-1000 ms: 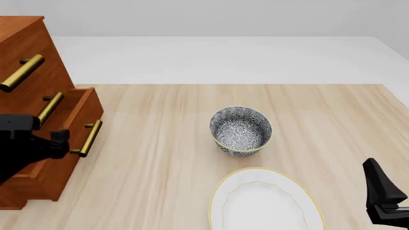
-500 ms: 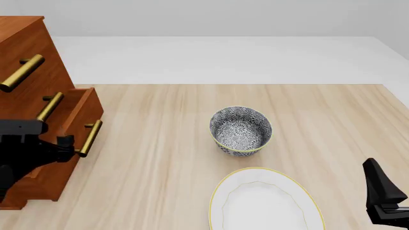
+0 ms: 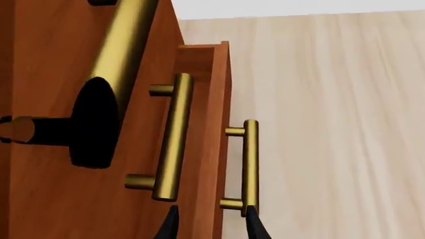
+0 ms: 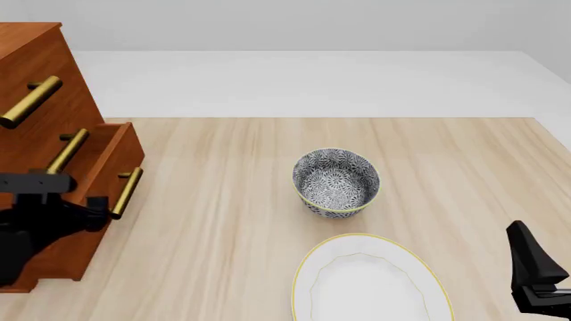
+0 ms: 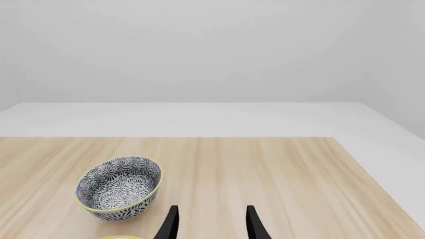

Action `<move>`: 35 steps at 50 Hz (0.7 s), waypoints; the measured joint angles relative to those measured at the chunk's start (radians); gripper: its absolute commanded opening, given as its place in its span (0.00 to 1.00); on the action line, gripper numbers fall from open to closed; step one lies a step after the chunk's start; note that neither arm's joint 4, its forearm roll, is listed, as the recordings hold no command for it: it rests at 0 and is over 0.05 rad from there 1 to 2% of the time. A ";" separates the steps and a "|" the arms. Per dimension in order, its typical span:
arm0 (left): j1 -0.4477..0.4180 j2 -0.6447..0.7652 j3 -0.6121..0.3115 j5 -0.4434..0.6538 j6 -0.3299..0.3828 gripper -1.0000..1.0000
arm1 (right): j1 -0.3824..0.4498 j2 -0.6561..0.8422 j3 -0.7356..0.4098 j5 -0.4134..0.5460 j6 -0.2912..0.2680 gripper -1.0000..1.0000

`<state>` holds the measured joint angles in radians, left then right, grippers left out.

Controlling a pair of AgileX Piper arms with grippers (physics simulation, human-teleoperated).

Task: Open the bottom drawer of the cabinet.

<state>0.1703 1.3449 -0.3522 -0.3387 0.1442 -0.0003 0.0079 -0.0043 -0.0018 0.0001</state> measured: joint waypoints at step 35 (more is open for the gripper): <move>-0.075 0.094 -0.041 -0.014 -0.155 1.00 | 0.000 0.000 0.000 0.000 0.000 1.00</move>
<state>0.0958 1.4391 -0.3929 -0.3524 -0.0104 -0.0003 0.0079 -0.0043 -0.0018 0.0001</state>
